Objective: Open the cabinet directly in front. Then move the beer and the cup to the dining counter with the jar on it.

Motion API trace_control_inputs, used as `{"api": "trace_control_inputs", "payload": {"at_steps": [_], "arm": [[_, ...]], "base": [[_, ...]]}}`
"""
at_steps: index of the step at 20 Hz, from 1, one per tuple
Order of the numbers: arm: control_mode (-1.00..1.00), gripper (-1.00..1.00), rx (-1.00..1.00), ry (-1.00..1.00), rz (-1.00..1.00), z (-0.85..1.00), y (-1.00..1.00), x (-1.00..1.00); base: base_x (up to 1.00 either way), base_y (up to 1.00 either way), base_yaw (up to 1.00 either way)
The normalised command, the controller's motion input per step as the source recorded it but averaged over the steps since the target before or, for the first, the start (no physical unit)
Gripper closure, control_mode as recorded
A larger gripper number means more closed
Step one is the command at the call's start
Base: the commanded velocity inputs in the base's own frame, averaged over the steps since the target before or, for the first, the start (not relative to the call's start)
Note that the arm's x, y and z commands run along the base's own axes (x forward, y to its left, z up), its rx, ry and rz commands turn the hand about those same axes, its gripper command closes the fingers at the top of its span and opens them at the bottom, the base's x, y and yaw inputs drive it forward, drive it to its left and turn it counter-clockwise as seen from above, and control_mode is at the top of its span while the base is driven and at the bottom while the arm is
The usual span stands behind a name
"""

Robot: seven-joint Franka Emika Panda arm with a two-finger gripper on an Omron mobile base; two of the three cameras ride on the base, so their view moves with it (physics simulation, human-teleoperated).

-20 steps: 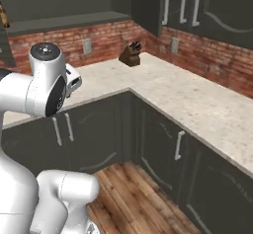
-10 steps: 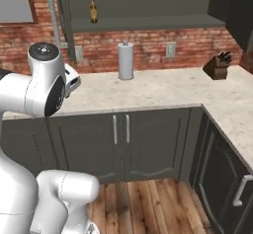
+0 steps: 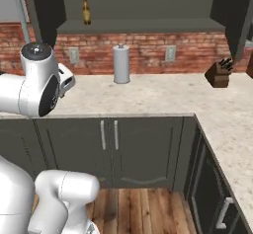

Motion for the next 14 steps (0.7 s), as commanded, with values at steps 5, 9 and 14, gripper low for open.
{"api": "trace_control_inputs", "payload": {"at_steps": [5, 9, 14], "arm": [[1.0, -1.0, 0.0, 0.0, 0.0, 0.0, 0.0, 0.0], [1.0, -1.0, 0.0, 0.0, 0.0, 0.0, 0.0, 0.0], [1.0, -1.0, 0.0, 0.0, 0.0, 0.0, 0.0, 0.0]], "base": [[0.53, -1.0, 0.15], [0.92, -0.66, 0.2], [0.94, -0.24, 0.24]]}}
